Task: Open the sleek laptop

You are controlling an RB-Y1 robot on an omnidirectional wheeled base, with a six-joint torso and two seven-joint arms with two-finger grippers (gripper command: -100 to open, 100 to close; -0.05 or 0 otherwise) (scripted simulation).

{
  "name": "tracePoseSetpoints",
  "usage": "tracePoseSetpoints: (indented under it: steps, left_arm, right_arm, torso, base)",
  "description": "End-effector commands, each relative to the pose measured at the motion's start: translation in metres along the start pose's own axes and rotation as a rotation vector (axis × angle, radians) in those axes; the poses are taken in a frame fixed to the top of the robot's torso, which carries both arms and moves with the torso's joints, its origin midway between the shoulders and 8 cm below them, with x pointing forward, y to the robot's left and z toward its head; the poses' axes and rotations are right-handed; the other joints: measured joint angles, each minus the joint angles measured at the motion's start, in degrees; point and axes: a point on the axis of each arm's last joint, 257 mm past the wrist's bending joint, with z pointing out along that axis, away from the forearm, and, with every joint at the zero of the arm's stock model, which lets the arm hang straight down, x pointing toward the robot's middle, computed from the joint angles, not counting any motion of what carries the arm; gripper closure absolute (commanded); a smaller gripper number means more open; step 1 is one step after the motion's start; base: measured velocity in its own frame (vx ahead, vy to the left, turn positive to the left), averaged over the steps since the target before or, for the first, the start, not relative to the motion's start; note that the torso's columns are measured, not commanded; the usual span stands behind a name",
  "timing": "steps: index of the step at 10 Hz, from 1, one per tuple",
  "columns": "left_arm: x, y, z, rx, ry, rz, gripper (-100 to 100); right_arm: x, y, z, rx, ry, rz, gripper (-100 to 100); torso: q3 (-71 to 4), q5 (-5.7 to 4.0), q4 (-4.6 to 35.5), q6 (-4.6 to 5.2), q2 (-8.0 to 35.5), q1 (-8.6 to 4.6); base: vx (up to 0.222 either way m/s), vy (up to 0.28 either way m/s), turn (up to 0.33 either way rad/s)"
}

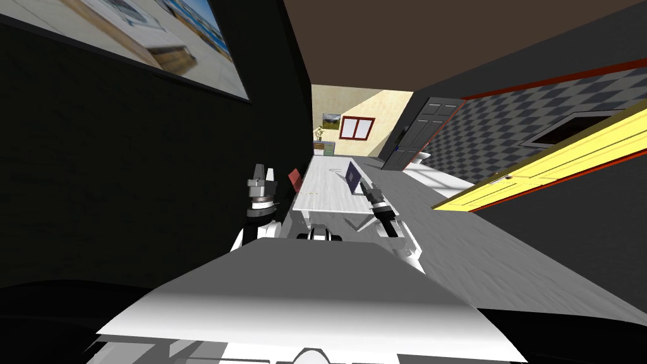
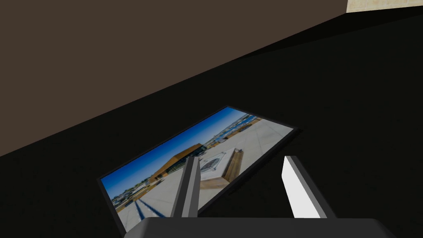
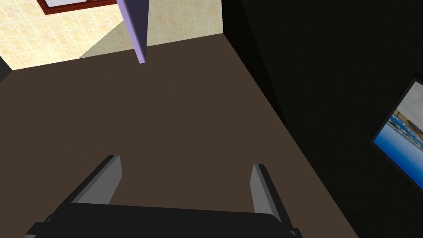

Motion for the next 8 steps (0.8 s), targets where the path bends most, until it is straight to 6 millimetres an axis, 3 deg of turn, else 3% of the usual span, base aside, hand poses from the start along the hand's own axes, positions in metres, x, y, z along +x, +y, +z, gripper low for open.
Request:
tracePoseSetpoints:
  steps: [1, 2, 4, 5, 7, 8]
  left_arm:
    - [0.000, 0.000, 0.000, 0.000, 0.000, 0.000, 0]
    - [0.000, 0.000, 0.000, 0.000, 0.000, 0.000, 0]
    - [0.000, 0.000, 0.000, 0.000, 0.000, 0.000, 0]
    - [0.000, 0.000, 0.000, 0.000, 0.000, 0.000, 0]
    - [0.000, 0.000, 0.000, 0.000, 0.000, 0.000, 0]
    - [0.000, 0.000, 0.000, 0.000, 0.000, 0.000, 0]
  right_arm:
    - [0.016, -0.018, 0.003, 0.019, 0.049, -0.138, -100]
    - [0.016, -0.018, 0.003, 0.019, 0.049, -0.138, -100]
    - [0.030, -0.043, 0.006, 0.038, 0.107, -0.286, -100]
    - [0.030, -0.043, 0.006, 0.037, 0.109, -0.300, -100]
    - [0.042, -0.069, 0.007, 0.053, 0.169, -0.453, -100]
    - [0.042, -0.069, 0.007, 0.052, 0.170, -0.461, -100]
  torso:
    - [0.01, 0.00, 0.00, 0.01, 0.01, -0.01]
    - [-0.01, 0.00, 0.00, 0.00, -0.02, -0.01]
    - [-0.03, -0.02, -0.02, 0.00, -0.05, -0.05]
    - [-0.04, 0.01, -0.02, 0.00, -0.06, 0.05]
    - [0.02, 0.00, 0.01, 0.00, 0.04, -0.02]
    - [0.02, 0.00, 0.01, 0.01, 0.02, 0.02]
  base:
    - [0.013, 0.067, 0.023]
    - [0.018, 0.050, 0.009]
    - [0.028, 0.067, 0.030]
    - [0.018, 0.067, 0.008]
    - [0.009, 0.074, 0.029]
    - [0.011, 0.054, 0.008]
